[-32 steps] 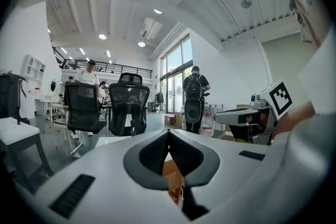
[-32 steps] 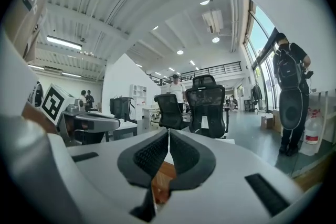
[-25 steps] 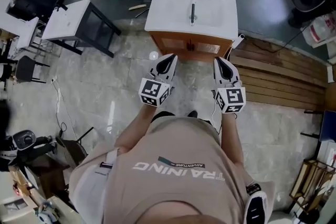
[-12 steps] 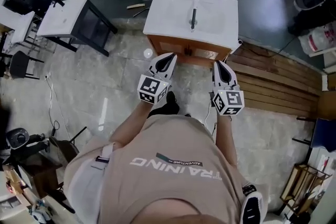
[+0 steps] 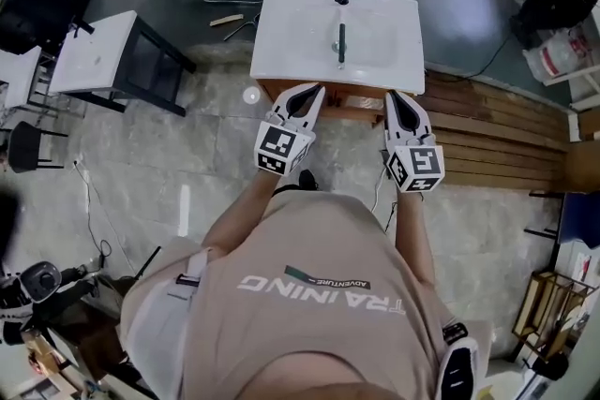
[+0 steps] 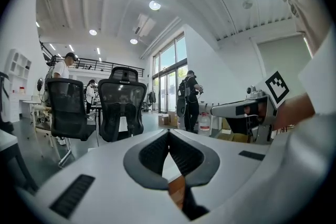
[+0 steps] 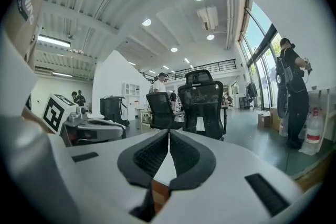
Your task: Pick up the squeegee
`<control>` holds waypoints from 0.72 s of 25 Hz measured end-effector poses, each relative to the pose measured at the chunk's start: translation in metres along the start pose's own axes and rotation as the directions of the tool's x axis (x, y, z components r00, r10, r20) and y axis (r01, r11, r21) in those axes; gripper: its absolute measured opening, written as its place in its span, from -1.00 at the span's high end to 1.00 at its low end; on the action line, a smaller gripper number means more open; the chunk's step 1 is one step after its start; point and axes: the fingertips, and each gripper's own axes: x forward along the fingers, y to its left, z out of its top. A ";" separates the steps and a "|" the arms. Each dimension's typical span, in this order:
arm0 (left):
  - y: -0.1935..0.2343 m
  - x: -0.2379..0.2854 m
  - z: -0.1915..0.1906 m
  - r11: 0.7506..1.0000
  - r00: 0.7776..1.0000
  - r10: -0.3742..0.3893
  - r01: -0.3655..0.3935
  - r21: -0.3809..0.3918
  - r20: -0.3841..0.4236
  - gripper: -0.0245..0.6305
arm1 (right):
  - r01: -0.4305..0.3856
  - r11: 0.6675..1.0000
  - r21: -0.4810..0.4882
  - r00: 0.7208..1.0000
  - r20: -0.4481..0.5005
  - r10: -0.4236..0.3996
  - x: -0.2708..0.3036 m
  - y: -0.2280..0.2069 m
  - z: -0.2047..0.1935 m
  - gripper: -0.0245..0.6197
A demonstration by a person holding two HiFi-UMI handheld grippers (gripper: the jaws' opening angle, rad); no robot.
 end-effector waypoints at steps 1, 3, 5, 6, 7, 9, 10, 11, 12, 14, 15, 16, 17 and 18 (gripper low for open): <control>0.005 0.003 0.000 1.000 1.000 -0.003 0.003 -0.004 0.000 0.89 | 0.002 1.000 -0.004 1.000 -0.005 -0.002 0.005 0.001 0.000 0.82; 0.014 0.009 -0.001 1.000 1.000 -0.012 0.012 -0.009 -0.002 0.89 | 0.008 1.000 -0.005 1.000 -0.014 -0.008 0.015 0.000 -0.002 0.82; 0.025 0.016 -0.003 1.000 1.000 -0.017 0.016 -0.012 -0.006 0.89 | 0.017 1.000 -0.002 1.000 -0.018 -0.017 0.027 0.000 -0.005 0.82; 0.031 0.018 -0.005 1.000 1.000 -0.012 0.012 -0.016 -0.009 0.89 | 0.020 1.000 -0.001 1.000 -0.020 -0.020 0.034 0.002 -0.006 0.82; 0.038 0.019 -0.007 1.000 1.000 -0.005 0.005 -0.021 -0.013 0.89 | 0.021 1.000 -0.001 1.000 -0.020 -0.021 0.040 0.005 -0.006 0.82; 0.049 0.020 -0.011 1.000 1.000 0.002 -0.003 -0.028 -0.020 0.89 | 0.033 0.999 -0.002 0.999 -0.015 -0.033 0.050 0.008 -0.004 0.82; 0.054 0.022 -0.013 1.000 1.000 0.002 -0.003 -0.030 -0.025 0.89 | 0.047 0.999 -0.005 0.999 -0.010 -0.047 0.054 0.008 -0.003 0.82; 0.058 0.024 -0.014 0.999 1.000 0.000 -0.001 -0.034 -0.028 0.89 | 0.064 0.998 -0.009 0.998 -0.006 -0.064 0.058 0.006 -0.002 0.82; 0.060 0.027 -0.015 0.999 1.000 -0.003 0.002 -0.040 -0.031 0.89 | 0.078 0.997 -0.010 0.997 -0.005 -0.078 0.061 0.003 -0.002 0.82; 0.064 0.032 -0.017 0.999 0.999 -0.013 0.012 -0.052 -0.037 0.89 | 0.089 0.996 -0.004 0.996 -0.014 -0.089 0.066 -0.001 -0.004 0.82; 0.065 0.035 -0.018 0.998 0.999 -0.020 0.018 -0.058 -0.040 0.89 | 0.091 0.996 -0.001 0.996 -0.021 -0.091 0.069 -0.003 -0.005 0.82; 0.068 0.039 -0.019 0.998 0.999 -0.026 0.023 -0.062 -0.044 0.89 | 0.095 0.996 -0.002 0.995 -0.026 -0.095 0.073 -0.005 -0.005 0.82; 0.071 0.044 -0.020 0.997 0.998 -0.031 0.028 -0.068 -0.047 0.89 | 0.098 0.995 -0.006 0.995 -0.029 -0.099 0.077 -0.007 -0.006 0.82; 0.073 0.049 -0.022 0.997 0.998 -0.034 0.030 -0.074 -0.051 0.89 | 0.101 0.995 -0.013 0.994 -0.031 -0.101 0.081 -0.009 -0.006 0.82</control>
